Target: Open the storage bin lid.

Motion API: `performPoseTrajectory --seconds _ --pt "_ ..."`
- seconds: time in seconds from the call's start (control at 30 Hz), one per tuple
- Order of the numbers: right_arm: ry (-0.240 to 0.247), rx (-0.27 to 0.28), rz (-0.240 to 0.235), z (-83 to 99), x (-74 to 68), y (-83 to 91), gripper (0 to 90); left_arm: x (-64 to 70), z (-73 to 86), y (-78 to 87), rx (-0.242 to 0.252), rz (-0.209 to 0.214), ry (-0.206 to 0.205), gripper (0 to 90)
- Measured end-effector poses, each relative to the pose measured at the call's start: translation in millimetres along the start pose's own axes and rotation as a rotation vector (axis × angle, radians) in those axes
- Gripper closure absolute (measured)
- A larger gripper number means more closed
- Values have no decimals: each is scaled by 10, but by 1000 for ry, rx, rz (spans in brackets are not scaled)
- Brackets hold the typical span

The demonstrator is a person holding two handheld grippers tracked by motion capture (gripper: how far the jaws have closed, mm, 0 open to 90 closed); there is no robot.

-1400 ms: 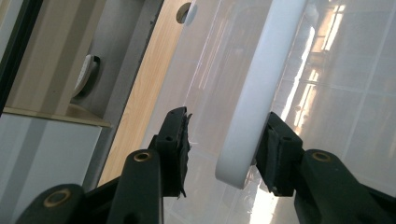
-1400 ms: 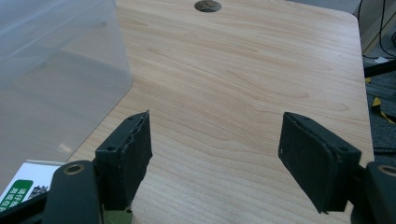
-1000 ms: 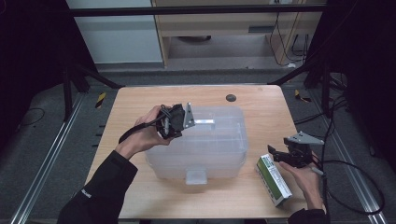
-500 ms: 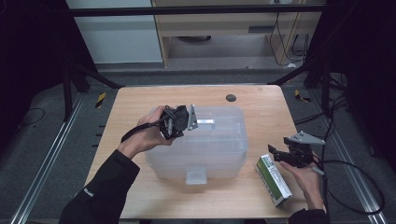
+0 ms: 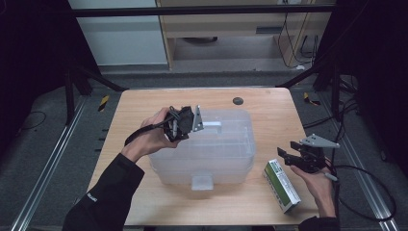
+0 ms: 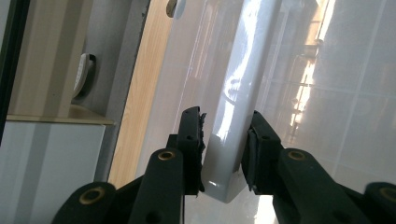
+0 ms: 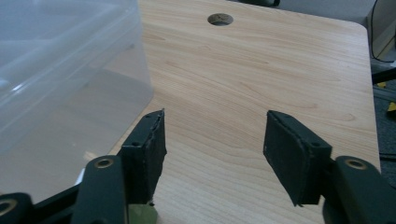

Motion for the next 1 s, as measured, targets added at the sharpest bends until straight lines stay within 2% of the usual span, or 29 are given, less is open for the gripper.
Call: performPoseTrajectory --seconds 0.03,0.07,0.2,0.4,0.63,0.9,1.0 --pt "6 1 -3 -10 -12 9 429 -27 -6 5 0 -6 -9 705" --pt "10 1 -5 -20 -24 18 438 -36 -6 8 4 -8 7 703" --pt "26 10 -17 -71 -74 70 495 -101 -14 13 11 -17 19 697" --pt "43 10 -58 -146 -180 152 607 -150 -22 14 11 -23 21 694" --pt "78 -6 -107 -187 -315 210 727 -228 -30 7 25 -34 46 688" --pt "75 -23 -158 -172 -411 226 834 -289 -33 -4 38 -43 68 681" --pt "74 -25 -180 -167 -451 223 870 -317 -33 -14 50 -47 91 678"
Point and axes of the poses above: each handheld gripper's, and its own axes: y roughly backward along the jaws, z roughly out of its underside, x roughly to its right, the point moved 5 cm from there along -y, roughly forward along the jaws
